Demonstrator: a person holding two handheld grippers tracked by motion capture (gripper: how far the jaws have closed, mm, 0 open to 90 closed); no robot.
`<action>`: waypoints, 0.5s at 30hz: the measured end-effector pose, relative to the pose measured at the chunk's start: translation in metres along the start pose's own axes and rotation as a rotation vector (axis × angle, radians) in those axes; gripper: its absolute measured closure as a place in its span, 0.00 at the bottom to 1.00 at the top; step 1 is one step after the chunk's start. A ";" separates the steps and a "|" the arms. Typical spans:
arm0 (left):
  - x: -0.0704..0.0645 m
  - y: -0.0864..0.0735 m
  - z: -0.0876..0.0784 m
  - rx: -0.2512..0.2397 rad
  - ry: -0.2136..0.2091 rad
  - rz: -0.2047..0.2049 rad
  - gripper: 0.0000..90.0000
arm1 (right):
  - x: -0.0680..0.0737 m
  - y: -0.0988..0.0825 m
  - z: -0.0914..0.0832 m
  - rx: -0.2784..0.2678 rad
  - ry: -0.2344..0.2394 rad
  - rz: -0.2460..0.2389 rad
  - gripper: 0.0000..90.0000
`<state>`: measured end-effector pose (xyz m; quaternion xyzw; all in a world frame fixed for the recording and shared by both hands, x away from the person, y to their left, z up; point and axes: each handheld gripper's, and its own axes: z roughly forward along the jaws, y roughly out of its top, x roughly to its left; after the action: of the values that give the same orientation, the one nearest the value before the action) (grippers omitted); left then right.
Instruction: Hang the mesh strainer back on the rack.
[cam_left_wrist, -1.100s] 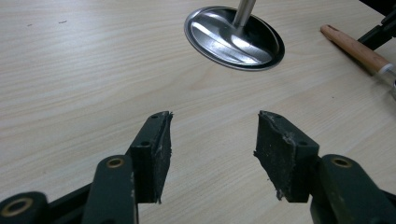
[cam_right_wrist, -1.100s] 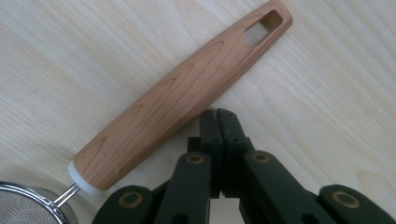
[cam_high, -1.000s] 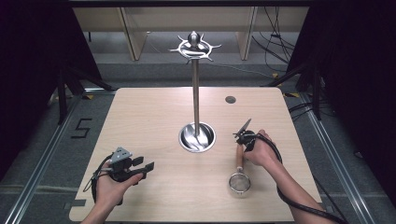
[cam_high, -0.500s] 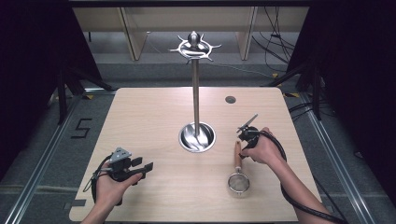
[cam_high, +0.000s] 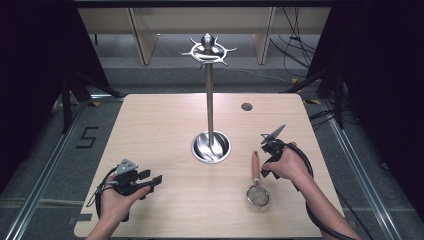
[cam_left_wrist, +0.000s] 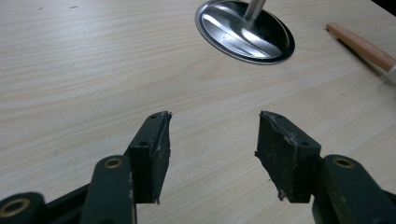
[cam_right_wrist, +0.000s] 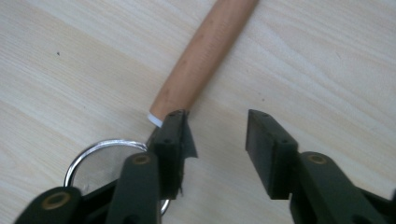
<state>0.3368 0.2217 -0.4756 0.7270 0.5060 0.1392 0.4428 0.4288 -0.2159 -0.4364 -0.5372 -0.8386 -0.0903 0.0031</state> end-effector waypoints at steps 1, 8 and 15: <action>0.001 0.001 0.000 -0.004 0.005 0.001 0.48 | 0.000 0.000 0.000 0.001 0.001 0.007 0.59; 0.000 0.002 0.004 0.003 -0.007 0.003 0.47 | 0.009 -0.006 0.005 0.011 -0.008 0.053 0.49; -0.002 0.002 0.004 0.021 -0.014 0.012 0.47 | 0.017 -0.012 0.008 0.007 0.001 0.110 0.47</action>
<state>0.3395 0.2177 -0.4758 0.7355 0.4999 0.1315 0.4380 0.4113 -0.2044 -0.4444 -0.5824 -0.8082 -0.0871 0.0103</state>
